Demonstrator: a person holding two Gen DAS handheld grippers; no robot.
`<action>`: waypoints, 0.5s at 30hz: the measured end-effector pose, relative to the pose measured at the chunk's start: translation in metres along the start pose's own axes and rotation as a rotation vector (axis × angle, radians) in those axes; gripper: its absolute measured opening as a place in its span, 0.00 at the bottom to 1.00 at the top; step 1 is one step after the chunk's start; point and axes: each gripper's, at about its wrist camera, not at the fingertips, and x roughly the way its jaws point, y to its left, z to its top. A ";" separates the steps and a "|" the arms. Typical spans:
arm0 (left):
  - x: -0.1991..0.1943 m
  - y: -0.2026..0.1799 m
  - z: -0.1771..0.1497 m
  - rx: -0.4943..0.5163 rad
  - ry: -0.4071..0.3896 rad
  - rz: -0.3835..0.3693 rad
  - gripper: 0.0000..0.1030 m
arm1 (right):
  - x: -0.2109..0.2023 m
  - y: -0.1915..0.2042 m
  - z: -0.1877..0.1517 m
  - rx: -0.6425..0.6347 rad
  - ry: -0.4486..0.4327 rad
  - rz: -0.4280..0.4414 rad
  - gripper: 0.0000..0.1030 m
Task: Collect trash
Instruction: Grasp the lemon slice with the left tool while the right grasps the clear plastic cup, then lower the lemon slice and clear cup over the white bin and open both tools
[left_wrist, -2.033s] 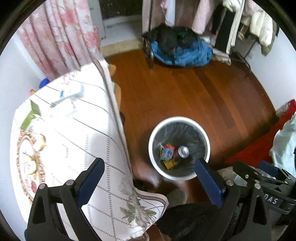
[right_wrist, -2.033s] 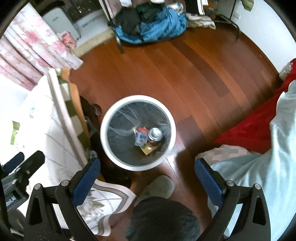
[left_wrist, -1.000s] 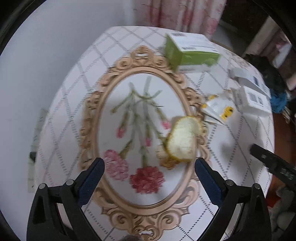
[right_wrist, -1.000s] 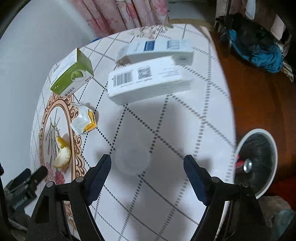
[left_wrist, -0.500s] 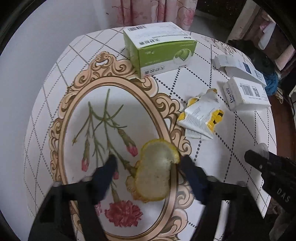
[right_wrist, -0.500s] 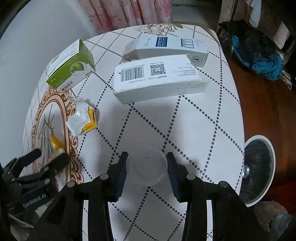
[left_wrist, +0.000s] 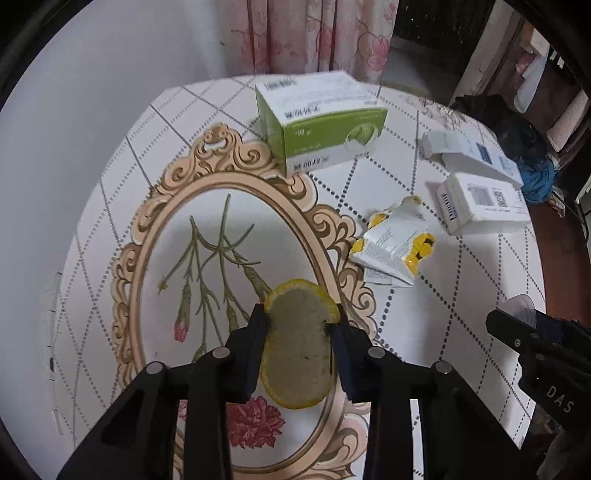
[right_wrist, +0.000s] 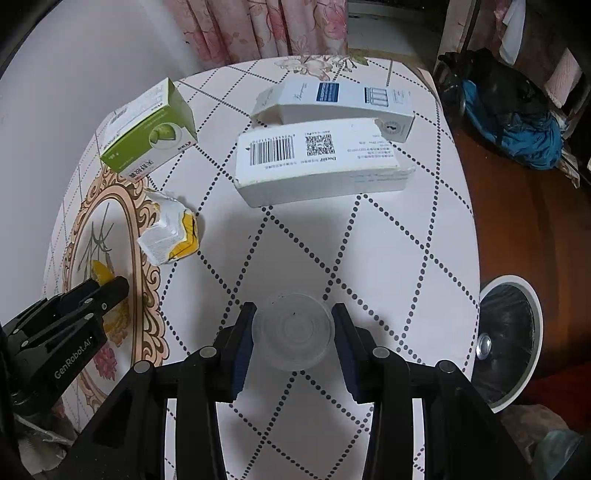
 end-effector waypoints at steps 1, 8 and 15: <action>-0.007 0.002 -0.003 0.002 -0.010 0.004 0.30 | -0.003 0.000 -0.001 -0.004 -0.006 0.000 0.42; -0.054 -0.003 -0.008 0.008 -0.103 0.025 0.29 | -0.025 0.001 -0.007 -0.005 -0.049 0.003 0.42; -0.105 -0.015 -0.014 0.006 -0.183 -0.001 0.29 | -0.069 -0.007 -0.014 0.007 -0.124 0.026 0.42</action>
